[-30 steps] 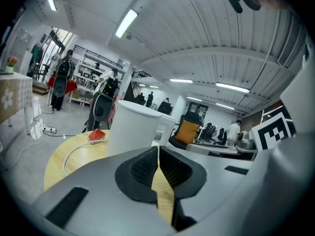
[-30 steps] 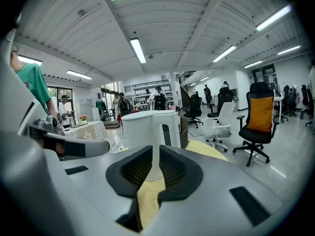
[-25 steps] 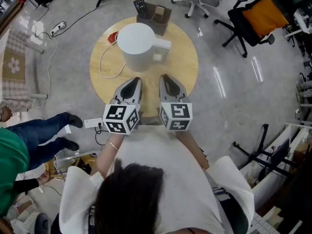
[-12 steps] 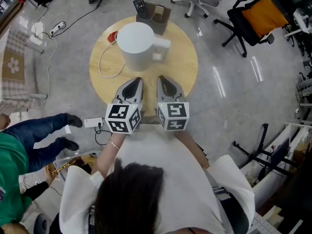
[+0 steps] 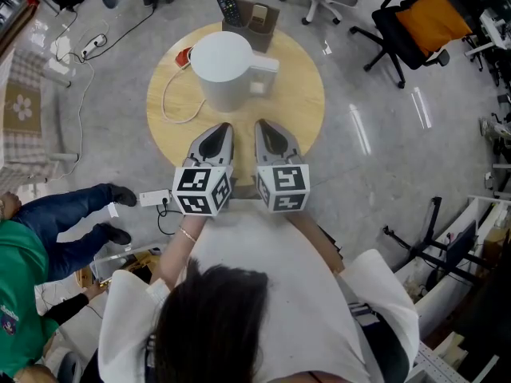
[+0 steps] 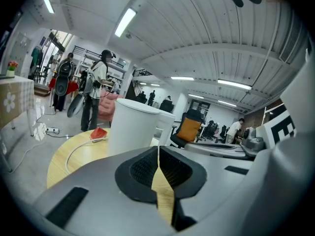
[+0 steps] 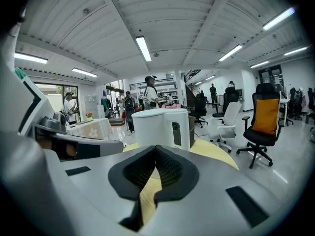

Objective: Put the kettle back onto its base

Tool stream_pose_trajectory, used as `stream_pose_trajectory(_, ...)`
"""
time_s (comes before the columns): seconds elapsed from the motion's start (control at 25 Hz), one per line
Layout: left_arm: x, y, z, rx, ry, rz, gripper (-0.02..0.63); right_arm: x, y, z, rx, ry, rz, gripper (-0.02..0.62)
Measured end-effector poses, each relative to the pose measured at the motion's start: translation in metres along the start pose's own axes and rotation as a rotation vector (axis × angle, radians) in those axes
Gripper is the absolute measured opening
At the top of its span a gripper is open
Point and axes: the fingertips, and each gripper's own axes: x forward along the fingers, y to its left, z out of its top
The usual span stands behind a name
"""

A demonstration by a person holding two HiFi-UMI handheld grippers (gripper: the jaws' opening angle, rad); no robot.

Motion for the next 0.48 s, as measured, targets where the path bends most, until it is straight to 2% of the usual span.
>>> stream_pose_trajectory(0.48,-0.0029,0.0016,0.0004,-0.001,-0.012,0.013,0.032,-0.0014,0.0055,-0.0031,-0.028,0.023,0.009,0.026)
